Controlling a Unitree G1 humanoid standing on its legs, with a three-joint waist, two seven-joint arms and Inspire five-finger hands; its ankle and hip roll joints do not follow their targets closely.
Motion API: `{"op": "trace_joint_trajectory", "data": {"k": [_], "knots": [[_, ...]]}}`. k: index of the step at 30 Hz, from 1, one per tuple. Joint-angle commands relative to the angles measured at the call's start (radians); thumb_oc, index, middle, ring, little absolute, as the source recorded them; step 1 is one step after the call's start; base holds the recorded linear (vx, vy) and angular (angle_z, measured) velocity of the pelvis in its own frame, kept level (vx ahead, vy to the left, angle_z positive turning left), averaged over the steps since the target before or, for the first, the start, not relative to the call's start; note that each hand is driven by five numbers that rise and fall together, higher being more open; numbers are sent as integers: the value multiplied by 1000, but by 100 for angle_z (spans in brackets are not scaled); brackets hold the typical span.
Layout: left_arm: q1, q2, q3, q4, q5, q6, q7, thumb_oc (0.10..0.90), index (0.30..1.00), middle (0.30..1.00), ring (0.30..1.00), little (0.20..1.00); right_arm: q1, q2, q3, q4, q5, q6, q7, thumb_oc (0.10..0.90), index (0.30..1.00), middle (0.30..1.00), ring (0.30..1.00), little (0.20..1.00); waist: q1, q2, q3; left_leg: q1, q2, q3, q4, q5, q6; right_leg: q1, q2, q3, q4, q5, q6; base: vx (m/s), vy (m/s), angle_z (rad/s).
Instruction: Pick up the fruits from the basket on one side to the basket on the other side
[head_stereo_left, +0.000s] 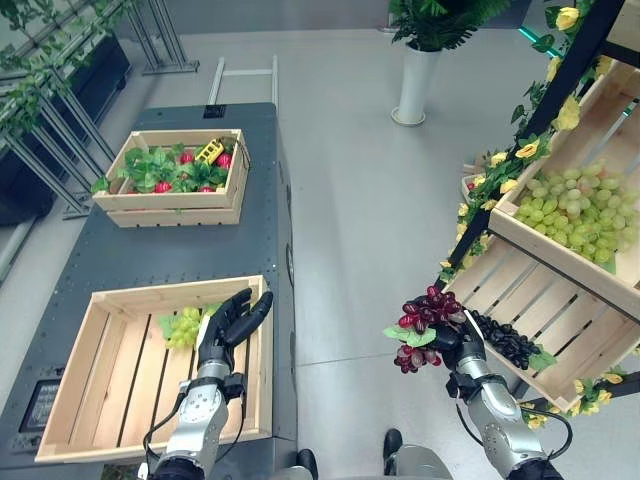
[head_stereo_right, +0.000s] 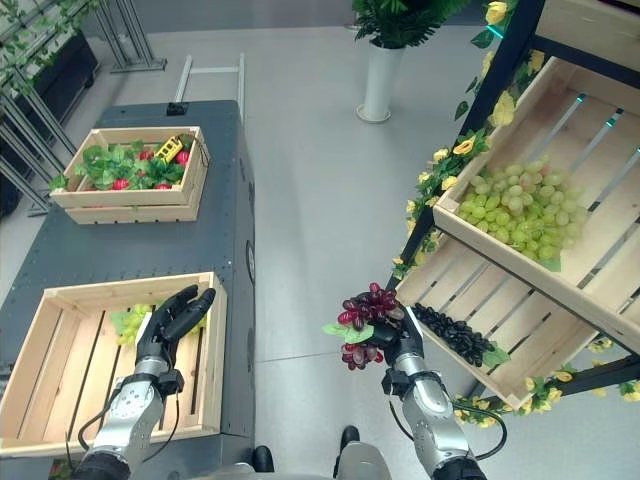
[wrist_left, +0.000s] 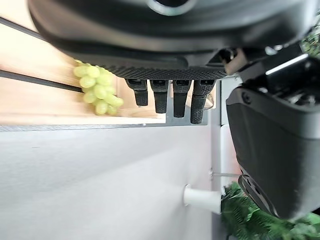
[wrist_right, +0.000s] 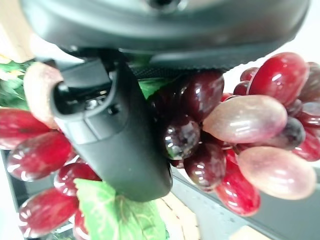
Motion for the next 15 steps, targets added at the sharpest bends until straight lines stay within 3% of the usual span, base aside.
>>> {"op": "trace_joint_trajectory", "data": {"k": [1, 5, 6, 7, 8, 9, 11, 13, 15], "knots": [[-82, 46, 57, -65, -68, -132, 27, 800, 900, 900, 900, 900, -172, 18, 8, -74, 20, -170, 62, 400, 300, 300, 300, 300, 28, -1, -41, -86, -68, -62, 181, -170, 39, 139, 46, -2, -142, -17, -1, -69, -453, -4], [-38, 0, 76, -100, -74, -149, 32, 800, 900, 900, 900, 900, -203, -7, 3, -92, 6, -113, 86, 400, 300, 300, 300, 300, 47, -18, -48, -104, -76, -131, 173, -158, 6, 164, 89, 28, -265, 1, -24, -39, -254, -17], [-27, -8, 76, -103, -74, -154, 33, 800, 900, 900, 900, 900, -207, -12, 1, -89, 6, -107, 90, 400, 300, 300, 300, 300, 52, -22, -49, -114, -88, -144, 197, -173, 7, 166, 91, 33, -278, 6, -27, -38, -122, -17], [0, -22, 82, -115, -80, -162, 33, 800, 900, 900, 900, 900, -200, -20, 2, -108, 2, -93, 90, 400, 300, 300, 300, 300, 67, -16, -49, -122, -129, -216, 191, -173, 17, 161, 99, 46, -270, 7, -27, -33, -74, -20], [5, -24, 84, -118, -80, -164, 30, 800, 900, 900, 900, 900, -198, -22, 2, -113, 1, -91, 90, 400, 300, 300, 300, 300, 69, -14, -50, -124, -135, -227, 186, -170, 19, 157, 100, 47, -265, 6, -27, -45, -56, -34], [12, -24, 95, -130, -77, -156, 8, 800, 900, 900, 900, 900, -195, -35, 3, -126, 9, -86, 81, 400, 300, 300, 300, 300, 61, -8, -51, -103, -111, -207, 135, -142, 13, 152, 109, 44, -244, -10, -33, -28, -38, -55], [1, -27, 73, -116, -47, -176, 20, 800, 900, 900, 900, 900, -173, -17, 4, -120, 15, -108, 90, 400, 300, 300, 300, 300, 55, -3, -59, -77, -111, -229, 65, -118, 16, 153, 117, 29, -226, -24, -39, 7, -40, -35], [-13, -27, 66, -108, -48, -179, 31, 800, 900, 900, 900, 900, -146, -6, 9, -130, 0, -113, 83, 400, 300, 300, 300, 300, 41, -3, -68, -58, -94, -195, 34, -106, 7, 157, 116, 11, -222, -33, -37, 30, -26, 10], [-25, -20, 61, -102, -51, -180, 33, 800, 900, 900, 900, 900, -130, -5, 16, -121, 5, -113, 74, 400, 300, 300, 300, 300, 39, -2, -77, -43, -97, -211, 12, -102, 11, 165, 115, 8, -231, -32, -36, 40, -17, 10]]}}
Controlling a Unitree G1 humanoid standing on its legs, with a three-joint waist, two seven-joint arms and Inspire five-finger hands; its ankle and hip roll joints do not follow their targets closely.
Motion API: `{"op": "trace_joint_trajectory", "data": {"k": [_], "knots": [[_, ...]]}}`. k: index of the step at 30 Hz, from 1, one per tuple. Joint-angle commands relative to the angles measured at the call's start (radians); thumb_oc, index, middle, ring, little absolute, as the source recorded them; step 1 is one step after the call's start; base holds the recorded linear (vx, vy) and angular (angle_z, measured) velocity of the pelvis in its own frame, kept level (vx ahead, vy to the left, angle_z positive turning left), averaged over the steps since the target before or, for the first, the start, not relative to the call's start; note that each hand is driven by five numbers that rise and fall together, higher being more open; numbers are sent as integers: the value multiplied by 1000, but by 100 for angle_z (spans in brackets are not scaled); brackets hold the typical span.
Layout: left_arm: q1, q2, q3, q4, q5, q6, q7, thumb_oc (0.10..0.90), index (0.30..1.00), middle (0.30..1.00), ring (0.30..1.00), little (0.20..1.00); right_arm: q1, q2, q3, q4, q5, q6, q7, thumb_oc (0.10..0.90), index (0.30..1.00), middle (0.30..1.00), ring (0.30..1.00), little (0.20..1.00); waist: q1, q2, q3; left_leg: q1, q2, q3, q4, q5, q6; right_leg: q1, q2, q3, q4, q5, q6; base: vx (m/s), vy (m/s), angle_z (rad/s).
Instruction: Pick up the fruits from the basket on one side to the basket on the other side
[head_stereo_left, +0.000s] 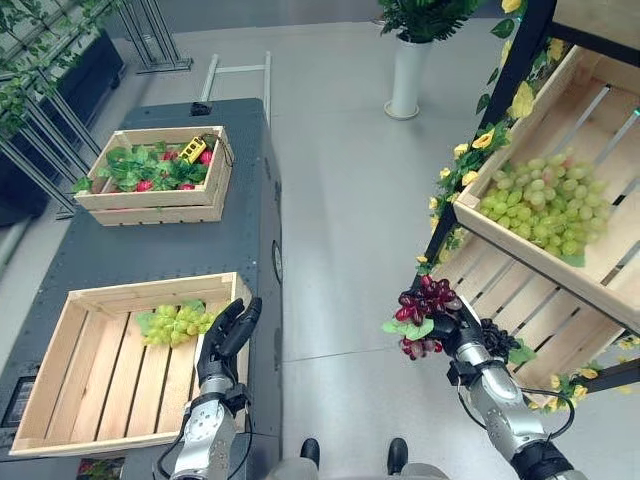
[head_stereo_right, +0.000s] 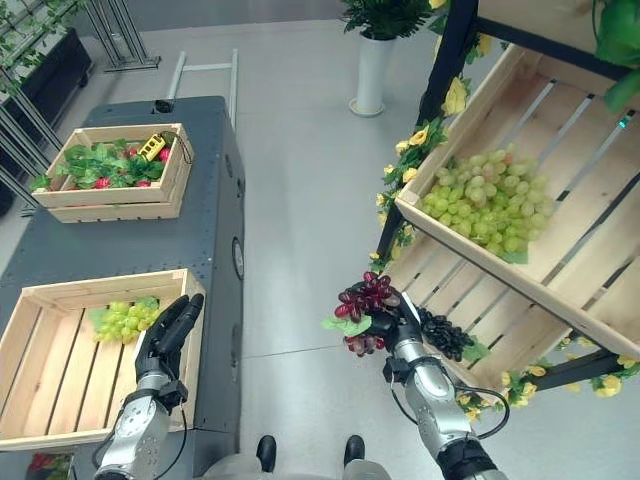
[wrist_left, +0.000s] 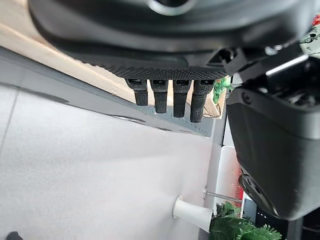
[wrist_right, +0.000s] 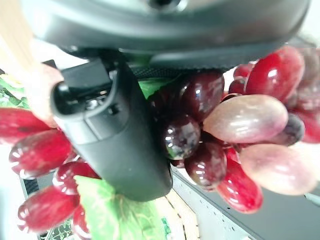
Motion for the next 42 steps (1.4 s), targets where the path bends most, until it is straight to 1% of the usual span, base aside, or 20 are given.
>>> {"op": "trace_joint_trajectory", "data": {"k": [1, 6, 14, 16, 17, 18, 20, 21, 22, 23, 27, 29, 31, 33, 34, 35, 36, 38, 40, 42], "knots": [[-122, 81, 25, -45, 34, -151, 4, 800, 900, 900, 900, 900, -71, 31, -17, -103, 7, -113, 50, 400, 300, 300, 300, 300, 2, -13, -78, -22, -55, 13, 29, -103, 22, 53, 11, -42, 76, -148, -47, 60, -26, 12], [-112, 88, 16, -40, 39, -133, 4, 800, 900, 900, 900, 900, -54, 42, -22, -86, 8, -120, 59, 400, 300, 300, 300, 300, -1, -7, -91, -12, -50, 17, 1, -96, 19, 60, 15, -48, 46, -136, -45, 17, -9, 3], [-92, 85, 20, -40, 26, -126, -21, 800, 900, 900, 900, 900, -34, 51, -31, -90, -5, -113, 46, 400, 300, 300, 300, 300, -11, -1, -86, -2, -45, 28, 1, -99, 23, 60, 22, -45, 61, -149, -53, 30, -32, -2], [-88, 83, 21, -45, 21, -128, -26, 800, 900, 900, 900, 900, -36, 49, -32, -89, -17, -103, 50, 400, 300, 300, 300, 300, -15, -4, -83, -5, -45, 44, 31, -111, 20, 58, 24, -35, 63, -155, -59, 32, -15, -6], [-78, 78, 24, -57, 15, -133, -36, 800, 900, 900, 900, 900, -40, 37, -36, -92, -25, -94, 55, 400, 300, 300, 300, 300, -16, -22, -67, -65, -53, 79, 212, -164, 16, 49, 9, -27, 77, -158, -70, -42, 18, -6], [-68, 75, 19, -72, 1, -128, -59, 800, 900, 900, 900, 900, -41, 21, -41, -88, -33, -96, 46, 400, 300, 300, 300, 300, -10, -28, -39, -166, -61, 67, 380, -181, 10, 33, 4, -28, 121, -164, -84, -74, 35, -3], [-68, 69, 6, -73, -1, -131, -73, 800, 900, 900, 900, 900, -54, 11, -36, -66, -31, -120, 34, 400, 300, 300, 300, 300, -3, -11, -7, -206, -66, 13, 320, -131, -6, 21, 15, -10, 177, -176, -85, -85, 105, -3], [-68, 67, 1, -73, 1, -130, -73, 800, 900, 900, 900, 900, -62, 9, -34, -56, -33, -133, 33, 400, 300, 300, 300, 300, -2, -6, 6, -198, -62, 12, 285, -129, -4, 17, 17, -3, 199, -184, -83, -5, 202, -5], [-73, 71, -11, -49, -2, -123, -76, 800, 900, 900, 900, 900, -70, 0, -35, -48, -33, -144, 22, 400, 300, 300, 300, 300, -12, -5, 14, -160, -58, 39, 257, -140, 15, 5, 9, 3, 217, -189, -73, 54, 203, -20], [-78, 73, -17, -43, -5, -124, -71, 800, 900, 900, 900, 900, -70, -2, -35, -59, -35, -142, 8, 400, 300, 300, 300, 300, -16, -4, 12, -144, -69, 28, 235, -141, 26, -8, 5, 13, 219, -181, -61, 65, 186, -24], [-113, 91, -47, -57, -19, -121, -51, 800, 900, 900, 900, 900, -100, -22, -52, -23, -55, -184, -50, 400, 300, 300, 300, 300, -13, -4, 23, -141, -64, 62, 222, -153, 44, -66, -11, -8, 252, -176, -40, 6, 113, -51], [-145, 110, -52, -54, -16, -139, -54, 800, 900, 900, 900, 900, -162, -29, -69, 5, -68, -211, -86, 400, 300, 300, 300, 300, -2, -8, 72, -189, -58, 86, 277, -174, 54, -143, -25, -36, 348, -194, -30, -139, 1, -62], [-162, 126, -51, -68, -25, -150, -48, 800, 900, 900, 900, 900, -217, -42, -73, 8, -65, -214, -102, 400, 300, 300, 300, 300, 7, -13, 109, -236, -47, 108, 340, -192, 54, -176, -48, -62, 348, -183, -28, -180, -49, -36], [-188, 135, -60, -88, -90, -155, -38, 800, 900, 900, 900, 900, -302, -86, -91, 13, -103, -194, -130, 400, 300, 300, 300, 300, 3, -6, 158, -334, -31, 122, 461, -223, 47, -221, -49, -58, 370, -192, -54, -148, -13, -35], [-192, 133, -62, -95, -110, -152, -39, 800, 900, 900, 900, 900, -320, -97, -93, 8, -116, -188, -145, 400, 300, 300, 300, 300, 1, -3, 167, -355, -29, 123, 481, -225, 45, -240, -49, -57, 390, -197, -60, -101, 27, -20], [-198, 127, -63, -108, -130, -150, -42, 800, 900, 900, 900, 900, -350, -115, -99, 1, -138, -180, -170, 400, 300, 300, 300, 300, -2, 1, 189, -393, -23, 133, 528, -240, 46, -282, -48, -59, 444, -218, -74, -57, 23, -1], [-200, 126, -64, -112, -133, -145, -42, 800, 900, 900, 900, 900, -356, -120, -100, -1, -145, -178, -181, 400, 300, 300, 300, 300, -3, 1, 193, -402, -21, 135, 538, -244, 46, -293, -48, -59, 455, -223, -78, -85, 19, 1], [-219, 117, -85, -128, -125, -148, -40, 800, 900, 900, 900, 900, -392, -165, -123, -15, -160, -184, -221, 400, 300, 300, 300, 300, -11, 0, 225, -479, -14, 131, 613, -263, 47, -374, -45, -58, 560, -261, -105, -83, -4, -4], [-222, 117, -100, -140, -121, -145, -43, 800, 900, 900, 900, 900, -399, -190, -137, -16, -164, -193, -238, 400, 300, 300, 300, 300, -9, 0, 238, -500, -21, 114, 650, -292, 46, -396, -46, -52, 611, -289, -107, 4, -11, 14], [-224, 113, -110, -156, -123, -143, -51, 800, 900, 900, 900, 900, -409, -230, -165, -30, -175, -196, -263, 400, 300, 300, 300, 300, -9, -5, 254, -542, -23, 112, 711, -317, 64, -459, -56, -53, 702, -313, -117, -29, -2, 31]]}}
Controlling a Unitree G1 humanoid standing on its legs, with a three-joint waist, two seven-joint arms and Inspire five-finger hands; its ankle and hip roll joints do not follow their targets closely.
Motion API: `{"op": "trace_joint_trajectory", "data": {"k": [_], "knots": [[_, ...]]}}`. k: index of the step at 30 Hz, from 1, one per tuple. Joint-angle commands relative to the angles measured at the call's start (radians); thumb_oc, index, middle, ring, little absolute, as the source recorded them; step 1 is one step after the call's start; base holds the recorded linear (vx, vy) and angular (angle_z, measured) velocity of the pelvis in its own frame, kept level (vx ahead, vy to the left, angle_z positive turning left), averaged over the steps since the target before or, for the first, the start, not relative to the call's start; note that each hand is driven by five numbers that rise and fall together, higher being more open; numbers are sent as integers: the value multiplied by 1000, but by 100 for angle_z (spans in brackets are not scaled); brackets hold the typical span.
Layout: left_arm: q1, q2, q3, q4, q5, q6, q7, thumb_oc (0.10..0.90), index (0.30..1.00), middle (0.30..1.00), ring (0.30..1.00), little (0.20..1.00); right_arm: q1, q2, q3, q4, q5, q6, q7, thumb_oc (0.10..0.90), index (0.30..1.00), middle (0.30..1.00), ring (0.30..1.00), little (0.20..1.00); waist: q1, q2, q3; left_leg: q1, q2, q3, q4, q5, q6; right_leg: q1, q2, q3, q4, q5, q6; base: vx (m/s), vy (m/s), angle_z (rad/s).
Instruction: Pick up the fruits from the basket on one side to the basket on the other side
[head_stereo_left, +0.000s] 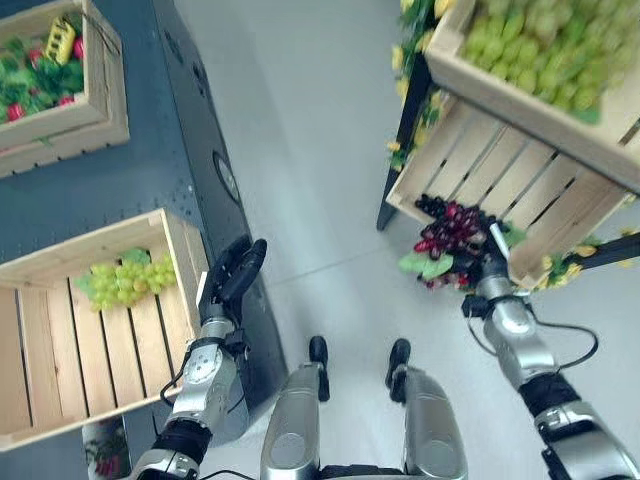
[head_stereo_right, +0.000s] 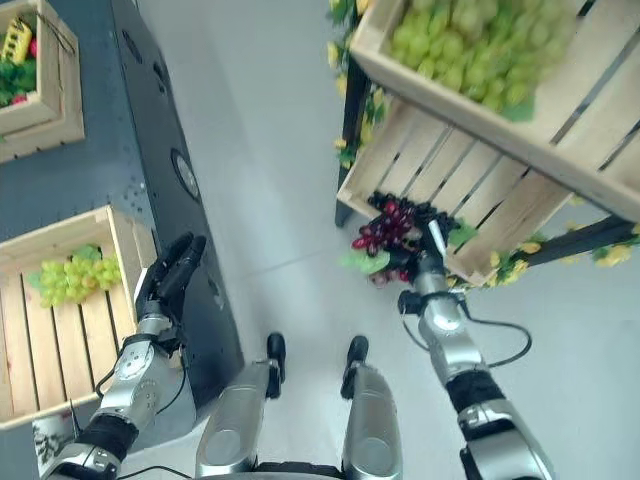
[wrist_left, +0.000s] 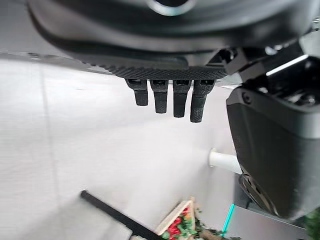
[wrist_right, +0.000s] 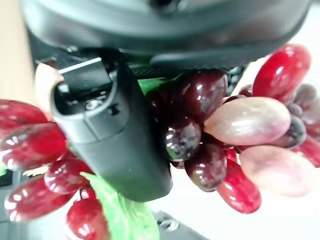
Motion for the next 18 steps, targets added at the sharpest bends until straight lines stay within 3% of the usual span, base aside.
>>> {"op": "trace_joint_trajectory", "data": {"k": [1, 12, 18], "knots": [[7, 1, 3, -132, -3, -113, -22, 800, 900, 900, 900, 900, -60, -93, -98, -135, -54, -177, -88, 400, 300, 300, 300, 300, 0, -23, -36, -10, -45, 26, 165, -190, 50, 40, 16, -7, 139, -131, -65, -33, 3, 31], [-11, 40, -43, -201, 48, -101, 10, 800, 900, 900, 900, 900, -148, -263, -159, -112, -219, -172, -325, 400, 300, 300, 300, 300, 25, -67, 3, -138, -29, -11, 338, -254, 60, -64, 24, -34, 296, -167, -79, -5, -36, 10], [-16, 82, -66, -229, 49, -72, 17, 800, 900, 900, 900, 900, -248, -374, -152, -30, -312, -87, -479, 400, 300, 300, 300, 300, 49, -94, 3, -207, -33, -43, 398, -267, 60, -122, 39, -45, 341, -164, -81, 4, -83, 17]]}}
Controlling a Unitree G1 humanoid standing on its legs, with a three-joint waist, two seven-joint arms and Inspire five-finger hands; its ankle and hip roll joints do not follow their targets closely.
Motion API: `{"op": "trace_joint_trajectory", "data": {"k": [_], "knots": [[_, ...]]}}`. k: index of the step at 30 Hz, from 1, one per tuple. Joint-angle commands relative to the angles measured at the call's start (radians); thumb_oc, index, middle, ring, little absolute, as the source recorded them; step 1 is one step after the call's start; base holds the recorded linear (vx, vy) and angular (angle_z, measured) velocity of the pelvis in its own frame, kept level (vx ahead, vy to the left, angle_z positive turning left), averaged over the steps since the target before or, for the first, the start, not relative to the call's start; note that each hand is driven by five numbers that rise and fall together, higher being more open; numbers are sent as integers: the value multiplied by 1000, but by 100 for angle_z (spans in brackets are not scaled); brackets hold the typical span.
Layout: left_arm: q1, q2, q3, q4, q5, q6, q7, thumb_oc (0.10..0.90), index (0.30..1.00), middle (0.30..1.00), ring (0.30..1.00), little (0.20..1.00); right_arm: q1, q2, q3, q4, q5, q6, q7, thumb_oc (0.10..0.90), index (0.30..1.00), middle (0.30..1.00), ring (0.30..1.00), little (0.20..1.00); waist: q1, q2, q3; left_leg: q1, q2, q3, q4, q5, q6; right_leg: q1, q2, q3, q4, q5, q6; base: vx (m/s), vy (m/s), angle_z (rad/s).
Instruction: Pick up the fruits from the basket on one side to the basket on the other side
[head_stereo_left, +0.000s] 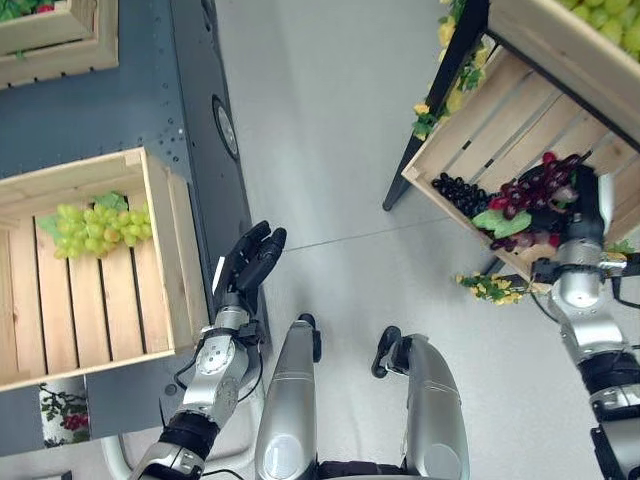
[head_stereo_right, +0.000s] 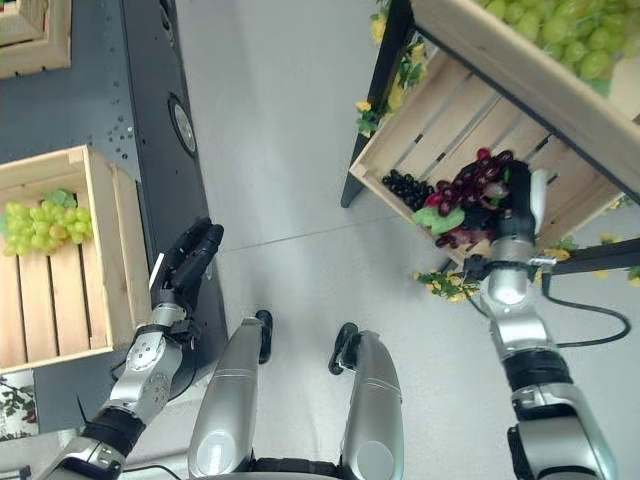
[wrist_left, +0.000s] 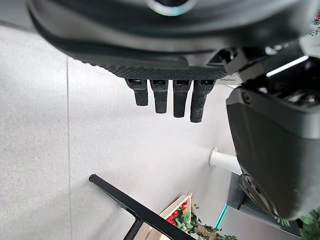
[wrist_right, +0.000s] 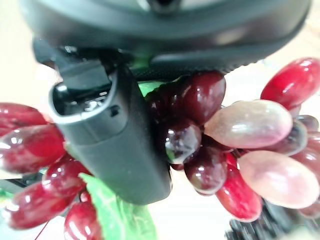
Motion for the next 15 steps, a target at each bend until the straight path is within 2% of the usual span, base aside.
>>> {"op": "trace_joint_trajectory", "data": {"k": [1, 7, 10, 15], "knots": [[-1, 68, -15, -137, 32, -72, 2, 800, 900, 900, 900, 900, -176, -129, -71, -32, -90, -71, -150, 400, 300, 300, 300, 300, 20, -55, -19, 53, -46, 82, 30, -126, 87, 72, 51, -5, -16, 20, -40, -3, -53, 8], [-10, 98, -27, -152, 11, -56, -14, 800, 900, 900, 900, 900, -325, -231, 61, 118, -128, 70, -114, 400, 300, 300, 300, 300, 52, -76, -19, 9, -51, 55, 64, -126, 85, 45, 58, -22, 2, 25, -46, 5, -58, 9], [-8, 112, -26, -161, 9, -52, -21, 800, 900, 900, 900, 900, -364, -254, 119, 155, -81, 118, -85, 400, 300, 300, 300, 300, 66, -87, -19, -5, -52, 43, 73, -124, 86, 40, 59, -33, 6, 27, -48, 12, -70, 8], [-8, 127, -22, -162, 12, -46, -34, 800, 900, 900, 900, 900, -417, -248, 162, 219, -17, 149, -57, 400, 300, 300, 300, 300, 84, -96, -19, -12, -56, 28, 71, -122, 85, 40, 62, -48, 7, 28, -49, 10, -67, 9]]}}
